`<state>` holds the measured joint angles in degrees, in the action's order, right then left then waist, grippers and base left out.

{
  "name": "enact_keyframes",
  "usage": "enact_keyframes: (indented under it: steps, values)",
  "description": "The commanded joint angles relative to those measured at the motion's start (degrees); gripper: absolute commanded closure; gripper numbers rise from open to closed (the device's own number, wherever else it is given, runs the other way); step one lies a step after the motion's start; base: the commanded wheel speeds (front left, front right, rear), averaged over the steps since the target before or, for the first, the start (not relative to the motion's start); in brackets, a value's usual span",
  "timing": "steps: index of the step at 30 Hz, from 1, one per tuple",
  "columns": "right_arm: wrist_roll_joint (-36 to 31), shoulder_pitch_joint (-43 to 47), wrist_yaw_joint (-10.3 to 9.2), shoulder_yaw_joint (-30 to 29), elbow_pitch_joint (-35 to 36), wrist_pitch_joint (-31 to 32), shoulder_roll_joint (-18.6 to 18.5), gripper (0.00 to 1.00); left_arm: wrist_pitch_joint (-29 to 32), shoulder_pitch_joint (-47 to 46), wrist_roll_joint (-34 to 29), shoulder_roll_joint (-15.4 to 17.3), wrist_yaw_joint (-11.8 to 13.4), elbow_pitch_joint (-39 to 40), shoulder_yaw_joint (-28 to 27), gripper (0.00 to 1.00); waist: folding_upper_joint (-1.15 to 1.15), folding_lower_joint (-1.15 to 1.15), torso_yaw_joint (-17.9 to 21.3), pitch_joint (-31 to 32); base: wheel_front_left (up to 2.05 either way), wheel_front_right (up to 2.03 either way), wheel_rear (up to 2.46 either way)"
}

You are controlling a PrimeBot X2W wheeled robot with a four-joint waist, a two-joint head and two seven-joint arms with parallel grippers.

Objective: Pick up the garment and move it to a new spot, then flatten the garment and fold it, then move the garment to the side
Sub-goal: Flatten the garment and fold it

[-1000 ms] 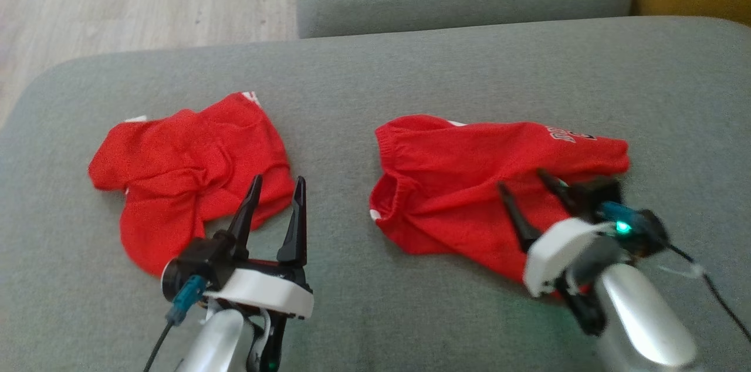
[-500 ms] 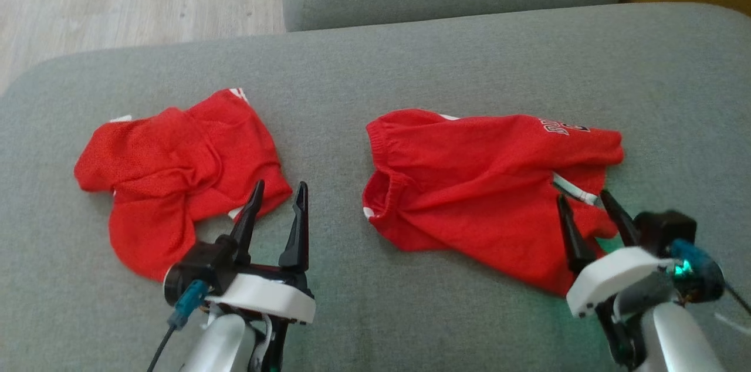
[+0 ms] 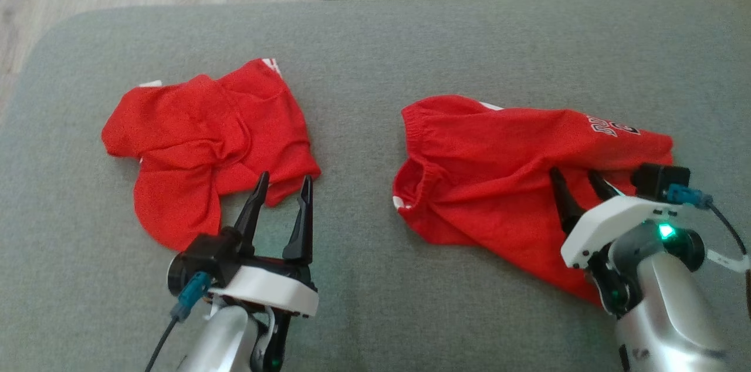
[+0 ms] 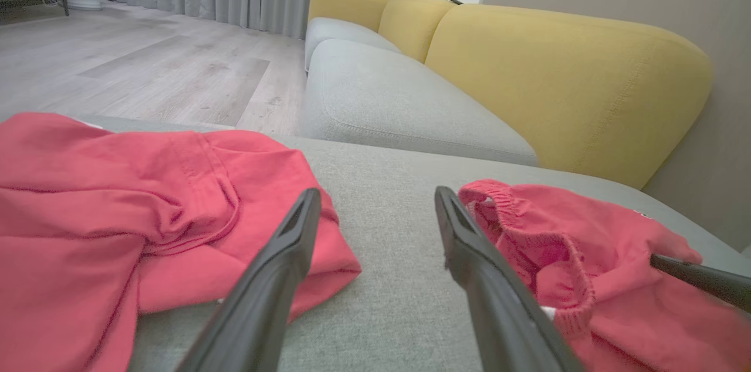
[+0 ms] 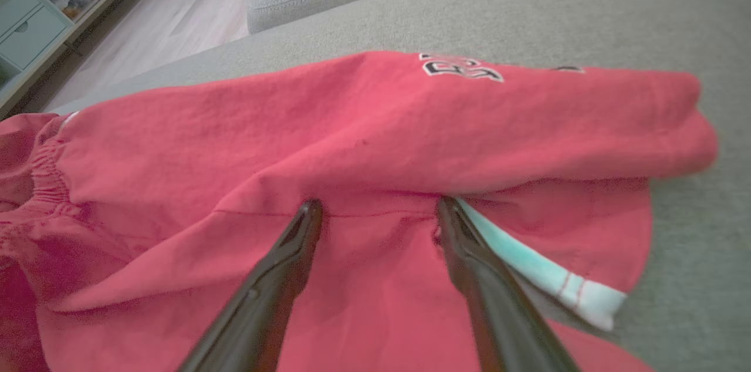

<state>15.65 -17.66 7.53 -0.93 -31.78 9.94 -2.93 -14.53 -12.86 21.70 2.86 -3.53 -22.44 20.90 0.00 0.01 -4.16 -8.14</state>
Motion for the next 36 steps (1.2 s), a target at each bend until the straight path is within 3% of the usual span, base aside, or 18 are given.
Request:
enact_keyframes:
  steps: [1,8,9,10,21,36]
  values:
    - [0.42,-2.83,-0.04,1.0,0.97,-0.03,0.04,0.0,-0.47,-2.35,-0.19,0.06,-0.01,1.36,-1.38,0.0,0.0,-0.01,-0.58,-0.48,0.0,0.0,0.0]
    - [-0.55,-6.45,-0.04,1.81,-5.77,0.92,0.04,0.0,-0.47,-2.7,-0.19,0.05,-0.14,1.45,-1.01,0.0,0.0,-0.01,-2.07,-1.32,0.0,0.0,0.0]
    - [-0.86,-6.78,-0.04,1.92,-6.54,0.74,0.04,0.31,-0.47,-2.7,-0.19,0.04,-0.11,1.46,-0.98,0.0,0.0,-0.01,-2.16,-1.36,0.0,0.0,0.0]
    - [-1.35,-7.12,-0.04,1.94,-7.09,0.15,0.04,1.0,-0.47,-2.69,-0.17,0.04,-0.08,1.48,-0.96,0.0,0.0,-0.01,-2.23,-1.4,0.0,0.0,0.0]
    - [-6.05,-11.85,-0.04,-0.81,-7.49,-8.63,-0.08,1.0,-0.47,-2.45,-0.41,0.03,-0.01,1.39,-1.17,0.0,0.0,-0.01,-2.45,-1.49,0.0,0.0,0.0]
    - [-13.64,-23.19,-0.04,-6.97,-12.0,-5.84,-5.6,1.0,-0.47,-4.53,0.84,0.02,0.28,1.6,0.27,0.0,0.0,-0.01,-6.53,-3.58,0.0,0.0,0.0]
